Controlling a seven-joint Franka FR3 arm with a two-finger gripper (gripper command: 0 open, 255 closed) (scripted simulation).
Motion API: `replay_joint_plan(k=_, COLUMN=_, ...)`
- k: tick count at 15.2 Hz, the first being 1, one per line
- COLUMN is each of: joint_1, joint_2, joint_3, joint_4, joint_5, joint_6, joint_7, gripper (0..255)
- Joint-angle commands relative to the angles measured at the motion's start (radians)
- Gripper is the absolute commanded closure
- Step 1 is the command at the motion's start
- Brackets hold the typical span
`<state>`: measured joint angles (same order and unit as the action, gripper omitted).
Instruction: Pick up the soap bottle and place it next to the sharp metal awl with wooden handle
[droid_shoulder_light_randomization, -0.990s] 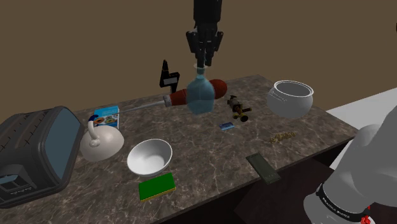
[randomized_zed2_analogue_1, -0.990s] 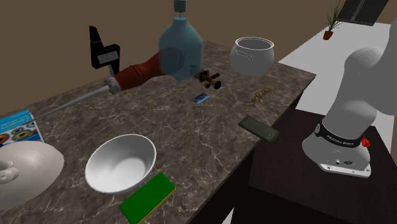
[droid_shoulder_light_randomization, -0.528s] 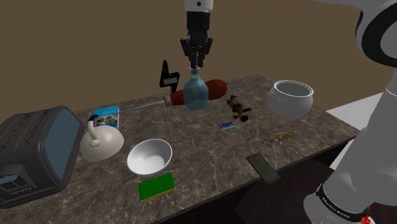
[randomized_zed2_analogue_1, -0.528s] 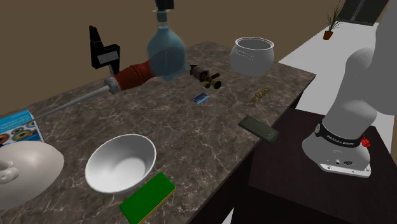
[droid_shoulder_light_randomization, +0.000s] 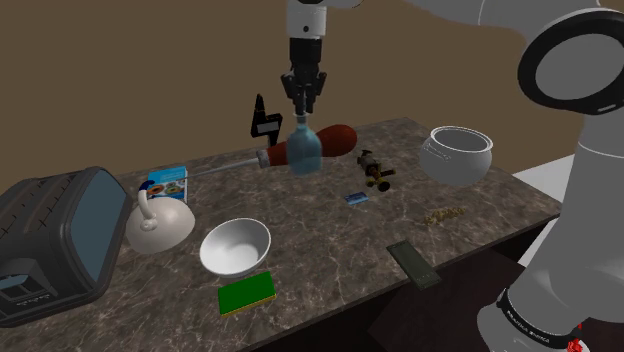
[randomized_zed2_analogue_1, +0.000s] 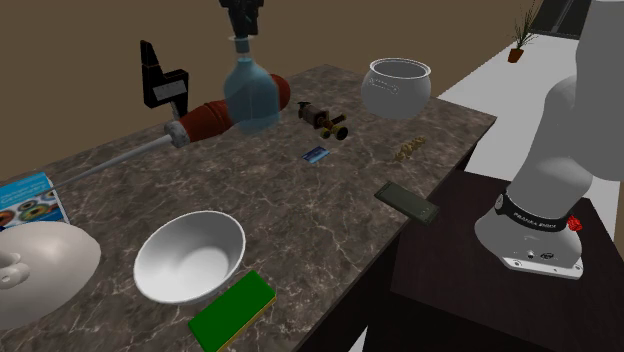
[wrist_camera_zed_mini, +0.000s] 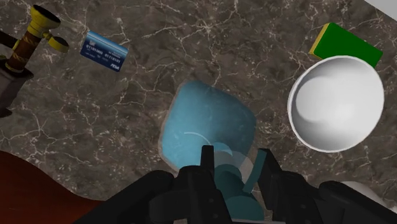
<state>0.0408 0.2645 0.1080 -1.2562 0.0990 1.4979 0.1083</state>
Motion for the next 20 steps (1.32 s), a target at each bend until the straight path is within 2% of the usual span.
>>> replay_joint_plan(k=1, joint_1=0.001, joint_2=-0.014, joint_3=0.001, joint_4=-0.046, joint_5=0.001, joint_6=0.034, joint_7=-0.001, gripper=255)
replay_joint_plan(k=20, joint_1=-0.001, joint_2=-0.049, joint_3=-0.001, joint_4=-0.351, joint_5=0.008, joint_6=0.302, joint_7=-0.032, gripper=255)
